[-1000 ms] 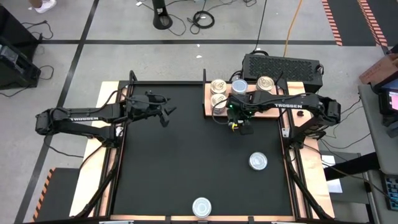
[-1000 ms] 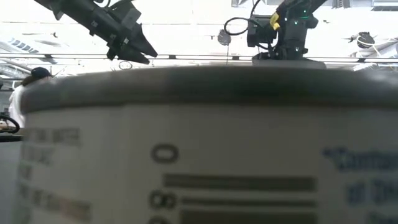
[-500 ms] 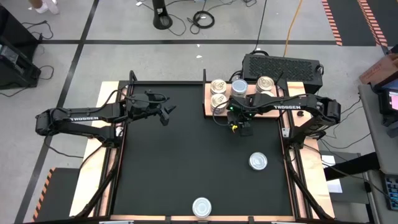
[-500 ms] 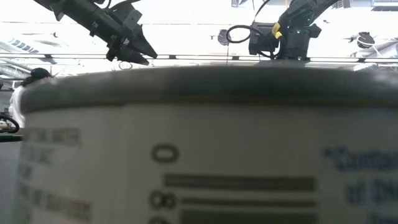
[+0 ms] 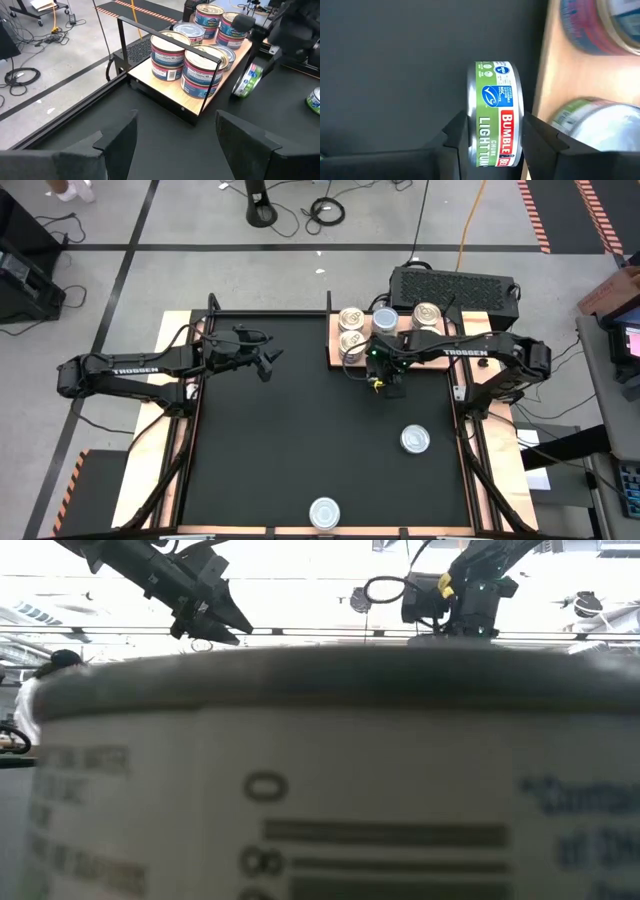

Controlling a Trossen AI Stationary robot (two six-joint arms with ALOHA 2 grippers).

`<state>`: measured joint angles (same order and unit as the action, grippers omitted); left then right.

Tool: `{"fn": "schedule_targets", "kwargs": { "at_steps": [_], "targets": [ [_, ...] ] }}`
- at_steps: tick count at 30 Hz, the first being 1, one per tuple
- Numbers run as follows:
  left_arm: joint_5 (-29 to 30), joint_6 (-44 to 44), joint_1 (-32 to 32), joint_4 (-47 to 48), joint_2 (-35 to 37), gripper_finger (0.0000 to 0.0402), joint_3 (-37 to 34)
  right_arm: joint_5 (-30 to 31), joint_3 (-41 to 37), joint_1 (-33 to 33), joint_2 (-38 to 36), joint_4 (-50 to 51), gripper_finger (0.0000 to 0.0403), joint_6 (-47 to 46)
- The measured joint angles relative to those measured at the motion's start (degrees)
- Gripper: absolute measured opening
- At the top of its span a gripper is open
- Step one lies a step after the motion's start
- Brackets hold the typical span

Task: Stack canned seafood by type on shelf
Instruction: Stack the green tuna can on top of the other green tuna can on the shelf

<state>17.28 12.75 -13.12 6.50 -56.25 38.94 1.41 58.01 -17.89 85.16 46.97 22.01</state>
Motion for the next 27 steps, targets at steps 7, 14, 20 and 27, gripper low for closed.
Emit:
{"fn": "schedule_targets", "kwargs": {
  "at_steps": [7,14,20,27],
  "targets": [
    [0.0,-1.09,0.01,0.0,0.0,0.0263,0.0,-0.24,6.05,0.04,-7.47,7.34,0.013,-5.44],
    [0.0,-1.16,0.0,0.0,0.0,0.0263,0.0,9.3,14.14,0.4,-14.4,12.86,0.0131,-5.46],
    [0.02,-1.16,-0.03,-0.02,0.0,0.0263,0.0,23.52,15.01,-0.78,-14.93,5.09,0.0131,6.03],
    [0.52,-1.07,0.01,-0.04,-0.02,0.0263,0.0,24.52,12.37,-8.04,-9.53,-2.15,0.0131,12.57]
  ]
}}
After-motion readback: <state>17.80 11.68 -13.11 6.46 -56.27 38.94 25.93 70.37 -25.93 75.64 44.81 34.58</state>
